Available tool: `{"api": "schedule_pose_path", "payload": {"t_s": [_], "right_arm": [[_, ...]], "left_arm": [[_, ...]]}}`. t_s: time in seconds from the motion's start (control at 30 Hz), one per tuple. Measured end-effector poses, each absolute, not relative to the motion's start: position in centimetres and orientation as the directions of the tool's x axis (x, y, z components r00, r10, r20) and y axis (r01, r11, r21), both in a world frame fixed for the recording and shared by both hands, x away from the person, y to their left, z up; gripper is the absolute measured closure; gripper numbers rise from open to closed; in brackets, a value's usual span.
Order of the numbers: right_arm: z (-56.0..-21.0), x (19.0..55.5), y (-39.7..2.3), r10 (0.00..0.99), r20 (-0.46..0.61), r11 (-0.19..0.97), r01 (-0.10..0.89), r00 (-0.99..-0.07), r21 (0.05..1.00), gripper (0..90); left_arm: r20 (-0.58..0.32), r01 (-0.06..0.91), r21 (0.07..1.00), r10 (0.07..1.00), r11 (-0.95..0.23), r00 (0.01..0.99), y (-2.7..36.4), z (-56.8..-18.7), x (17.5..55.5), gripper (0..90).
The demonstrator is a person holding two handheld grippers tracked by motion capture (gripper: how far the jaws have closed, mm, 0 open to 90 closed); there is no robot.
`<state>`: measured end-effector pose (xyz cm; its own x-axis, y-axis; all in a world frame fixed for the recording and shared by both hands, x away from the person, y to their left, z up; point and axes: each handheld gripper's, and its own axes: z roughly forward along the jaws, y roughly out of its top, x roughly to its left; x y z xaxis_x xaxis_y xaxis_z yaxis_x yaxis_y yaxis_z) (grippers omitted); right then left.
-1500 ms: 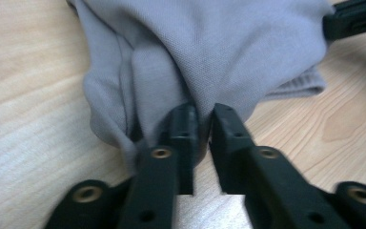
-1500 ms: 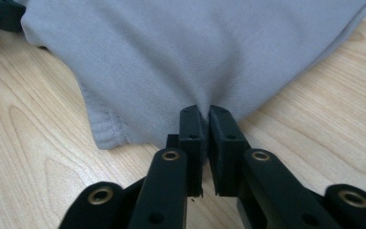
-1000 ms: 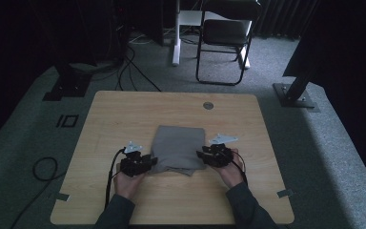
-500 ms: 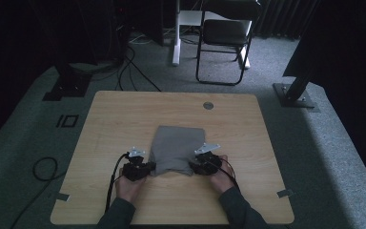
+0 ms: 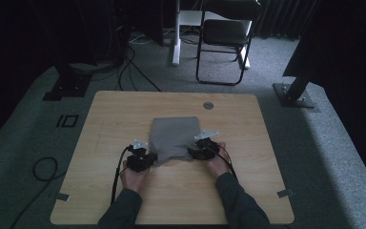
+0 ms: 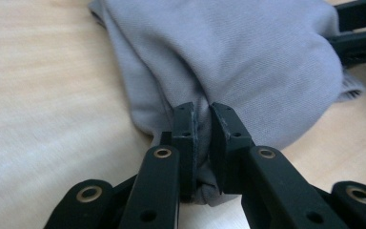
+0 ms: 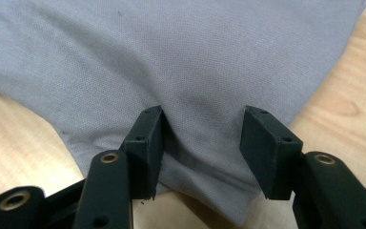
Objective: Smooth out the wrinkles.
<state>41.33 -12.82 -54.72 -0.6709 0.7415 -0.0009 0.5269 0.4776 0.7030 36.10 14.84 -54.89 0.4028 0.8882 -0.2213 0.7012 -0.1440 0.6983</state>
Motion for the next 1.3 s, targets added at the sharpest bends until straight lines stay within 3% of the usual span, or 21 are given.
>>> {"api": "schedule_pose_path", "payload": {"t_s": [0.3,0.4,0.5,0.7,1.3], "right_arm": [[-54.9,43.2,-12.8,0.765,0.0,0.454,0.539,-0.644,0.71,44.2],[-54.8,43.0,-13.1,0.772,-0.002,0.452,0.546,-0.636,0.705,41.7],[-54.5,42.5,-14.1,0.765,0.03,0.44,0.557,-0.643,0.705,31.7],[-53.9,40.5,-16.6,0.776,0.026,0.42,0.547,-0.63,0.724,23.3],[-54.3,37.1,-19.6,0.83,0.022,0.359,0.563,-0.558,0.745,23.5]], "left_arm": [[-0.248,0.699,0.708,0.894,-0.097,0.375,15.2,-55.2,37.3,78.0],[-0.294,0.688,0.722,0.866,-0.076,0.405,15.9,-54.9,37.1,69.1],[-0.296,0.658,0.749,0.853,-0.072,0.43,16.9,-54.3,36.3,63.2],[-0.25,0.611,0.787,0.863,-0.082,0.438,18.8,-53.7,34.8,58.0],[-0.121,0.635,0.769,0.957,-0.076,0.262,21.7,-55.0,33.4,53.5]]}}
